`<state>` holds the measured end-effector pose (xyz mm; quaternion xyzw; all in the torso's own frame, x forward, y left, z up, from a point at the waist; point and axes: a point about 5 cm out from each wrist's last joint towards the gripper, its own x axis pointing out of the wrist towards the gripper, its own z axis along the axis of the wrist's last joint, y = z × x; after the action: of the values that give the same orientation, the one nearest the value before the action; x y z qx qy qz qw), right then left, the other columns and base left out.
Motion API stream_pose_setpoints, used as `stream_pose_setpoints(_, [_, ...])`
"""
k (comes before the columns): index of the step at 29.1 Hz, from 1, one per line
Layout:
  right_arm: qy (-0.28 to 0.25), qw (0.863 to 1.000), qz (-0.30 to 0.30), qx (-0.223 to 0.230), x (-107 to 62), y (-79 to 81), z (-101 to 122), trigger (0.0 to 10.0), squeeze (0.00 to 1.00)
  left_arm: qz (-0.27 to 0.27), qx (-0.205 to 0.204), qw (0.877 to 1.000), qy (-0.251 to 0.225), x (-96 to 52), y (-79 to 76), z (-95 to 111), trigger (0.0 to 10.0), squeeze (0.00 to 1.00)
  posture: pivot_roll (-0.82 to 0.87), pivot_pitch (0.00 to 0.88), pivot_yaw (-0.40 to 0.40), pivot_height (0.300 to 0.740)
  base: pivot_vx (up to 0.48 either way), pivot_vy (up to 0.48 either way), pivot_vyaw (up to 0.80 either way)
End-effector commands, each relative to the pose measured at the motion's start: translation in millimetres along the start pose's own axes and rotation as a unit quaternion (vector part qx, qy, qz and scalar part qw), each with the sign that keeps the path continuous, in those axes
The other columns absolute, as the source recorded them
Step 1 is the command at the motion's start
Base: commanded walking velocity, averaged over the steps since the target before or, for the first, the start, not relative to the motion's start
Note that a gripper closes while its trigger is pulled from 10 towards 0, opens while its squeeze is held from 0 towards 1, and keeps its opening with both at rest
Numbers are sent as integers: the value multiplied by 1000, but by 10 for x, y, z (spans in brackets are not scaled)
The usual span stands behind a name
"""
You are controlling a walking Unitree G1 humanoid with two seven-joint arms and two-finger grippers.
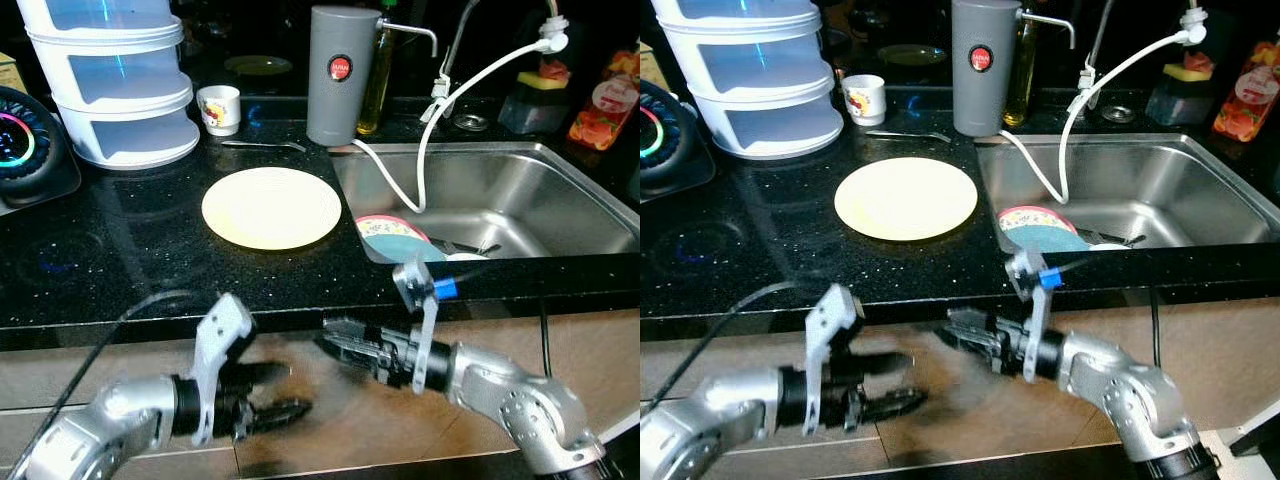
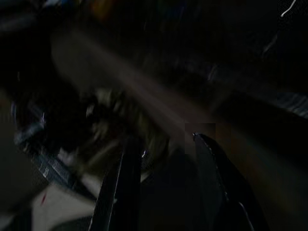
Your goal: Kitchen organization
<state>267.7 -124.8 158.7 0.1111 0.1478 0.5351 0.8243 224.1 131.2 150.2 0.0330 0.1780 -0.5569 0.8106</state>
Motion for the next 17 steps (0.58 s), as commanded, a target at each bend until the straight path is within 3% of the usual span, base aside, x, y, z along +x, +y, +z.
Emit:
stream_pose_setpoints(1, [92, 995, 13, 23, -41, -16, -416, 10000, 0, 4, -19, 997, 75, 60, -31, -393, 10000, 0, 45, 112, -28, 740, 0, 0, 0])
stream_pose_setpoints(2, [92, 995, 13, 23, -41, -16, -416, 10000, 0, 4, -19, 997, 75, 60, -31, -393, 10000, 0, 45, 112, -28, 740, 0, 0, 0])
stream_pose_setpoints(4, [146, 989, -5, 26, -69, -78, -681, 10000, 0, 51, -20, 992, 117, 122, 24, -650, 10000, 0, 45, 112, -28, 740, 0, 0, 0])
stream_pose_setpoints(5, [146, 989, -5, 26, -69, -78, -681, 10000, 0, 51, -20, 992, 117, 122, 24, -650, 10000, 0, 45, 112, -28, 740, 0, 0, 0])
stream_pose_setpoints(7, [183, 982, -37, 19, -74, -159, -878, 10000, 0, 97, -42, 981, 162, 154, 84, -885, 10000, 0, 48, 115, -29, 740, 0, 0, 0])
stream_pose_setpoints(8, [223, 971, -75, 31, -80, -235, -1127, 10000, 0, 160, -57, 965, 199, 184, 170, -1155, 10000, 0, 50, 120, -33, 740, 0, 0, 0])
stream_pose_setpoints(11, [236, 967, -92, 31, -83, -265, -1214, 10000, 0, 184, -76, 957, 210, 190, 198, -1253, 10000, 0, 50, 120, -33, 740, 0, 0, 0])
stream_pose_setpoints(12, [265, 950, -161, 41, -90, -382, -1452, 10000, 0, 247, -119, 938, 211, 215, 280, -1456, 10000, 0, 66, 130, -44, 740, 0, 0, 0])
stream_pose_setpoints(17, [297, 913, -279, 38, -121, -523, -1795, 10000, 0, 350, -165, 898, 208, 183, 391, -1749, 10000, 0, 67, 141, -52, 740, 0, 0, 0])
